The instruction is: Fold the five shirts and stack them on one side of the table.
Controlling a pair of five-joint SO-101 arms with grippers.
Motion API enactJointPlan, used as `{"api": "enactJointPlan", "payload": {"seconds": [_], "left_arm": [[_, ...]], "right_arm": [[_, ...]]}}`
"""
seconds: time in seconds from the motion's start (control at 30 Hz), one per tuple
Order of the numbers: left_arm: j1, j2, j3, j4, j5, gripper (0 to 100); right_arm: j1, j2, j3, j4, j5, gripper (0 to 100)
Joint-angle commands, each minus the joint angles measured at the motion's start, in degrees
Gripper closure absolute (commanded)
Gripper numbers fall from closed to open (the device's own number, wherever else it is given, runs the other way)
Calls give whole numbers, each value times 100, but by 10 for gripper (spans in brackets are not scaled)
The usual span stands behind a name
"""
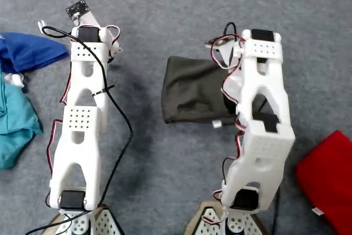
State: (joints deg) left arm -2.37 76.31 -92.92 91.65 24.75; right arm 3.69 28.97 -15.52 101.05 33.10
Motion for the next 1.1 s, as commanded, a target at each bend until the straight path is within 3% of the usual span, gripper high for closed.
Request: {"api": "enactJointPlan", "payload": {"seconds": [0.0, 0.33, 0.5, 0.63, 0.9, 1.07], "left_arm": [[9, -84, -264, -62, 9, 980], [9, -84, -264, -35, 9, 980], [9, -84, -264, -18, 9, 980], [62, -154, -299, 141, 9, 980], [1371, -1147, -281, 879, -396, 980], [2338, -1420, -255, 756, -343, 981]], "right_arm": [[57, -1024, 611, -141, 53, 995], [92, -1930, 2800, -1407, 255, 994], [57, -2422, 2149, -1213, 132, 994], [356, -2791, 884, -1055, -1073, 994], [576, -2132, 312, -1398, -1521, 994], [813, -1121, 646, -3103, -1705, 994]]}}
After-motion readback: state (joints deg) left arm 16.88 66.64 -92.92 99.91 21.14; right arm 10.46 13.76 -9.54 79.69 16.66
